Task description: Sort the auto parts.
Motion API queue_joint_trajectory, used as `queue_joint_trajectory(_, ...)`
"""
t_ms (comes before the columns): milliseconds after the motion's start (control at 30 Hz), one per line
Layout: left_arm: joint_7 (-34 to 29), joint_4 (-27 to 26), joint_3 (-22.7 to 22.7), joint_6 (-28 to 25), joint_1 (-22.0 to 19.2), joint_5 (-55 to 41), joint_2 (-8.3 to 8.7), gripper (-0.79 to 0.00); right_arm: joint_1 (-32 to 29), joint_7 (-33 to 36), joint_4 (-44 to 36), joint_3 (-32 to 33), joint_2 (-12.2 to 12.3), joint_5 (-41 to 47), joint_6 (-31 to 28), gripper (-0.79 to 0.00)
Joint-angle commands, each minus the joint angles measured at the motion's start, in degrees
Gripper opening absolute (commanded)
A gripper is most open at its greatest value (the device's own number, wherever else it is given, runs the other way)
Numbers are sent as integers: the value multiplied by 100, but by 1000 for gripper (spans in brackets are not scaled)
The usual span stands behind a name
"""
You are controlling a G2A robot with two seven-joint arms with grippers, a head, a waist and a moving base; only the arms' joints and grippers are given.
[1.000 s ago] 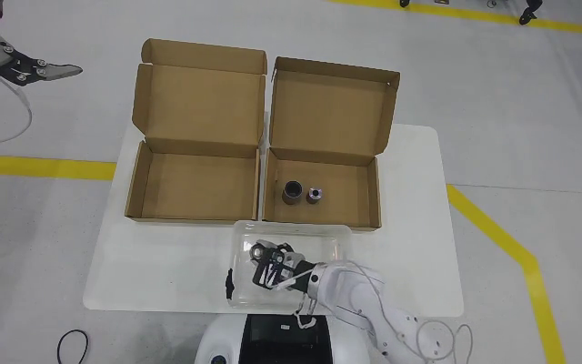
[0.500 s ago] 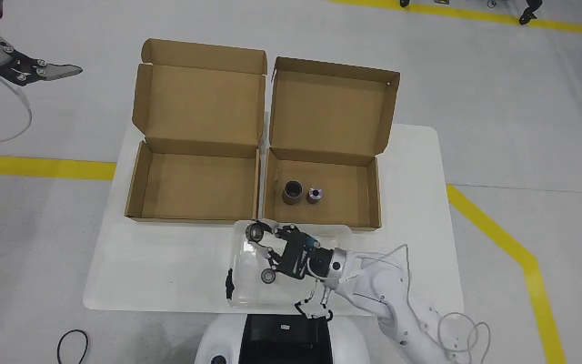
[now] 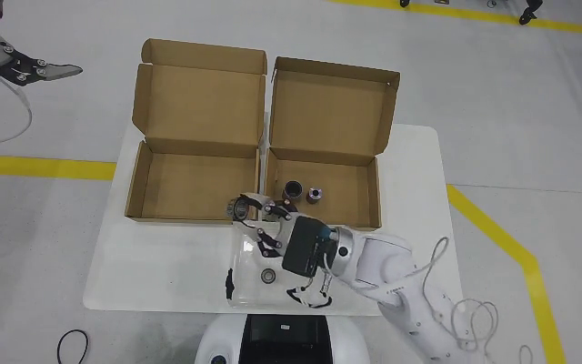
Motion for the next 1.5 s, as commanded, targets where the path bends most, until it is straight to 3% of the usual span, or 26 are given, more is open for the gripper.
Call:
queue_joint_trajectory(0,0,0,0,0,0,0,0,0,75,-32,-71,0,-13,32,37,-785)
queue_joint_trajectory(467,0,0,0,0,0,0,0,0,383,-27,-519,76,-75,160,276,-785)
queue_joint_trajectory(933,0,0,0,0,0,0,0,0,436,-448,-839,226,-106,43,473,-785)
queue_joint_trajectory(1467,0,0,0,0,0,0,0,0,205,-302,-292,147,-94,-211,370,-785)
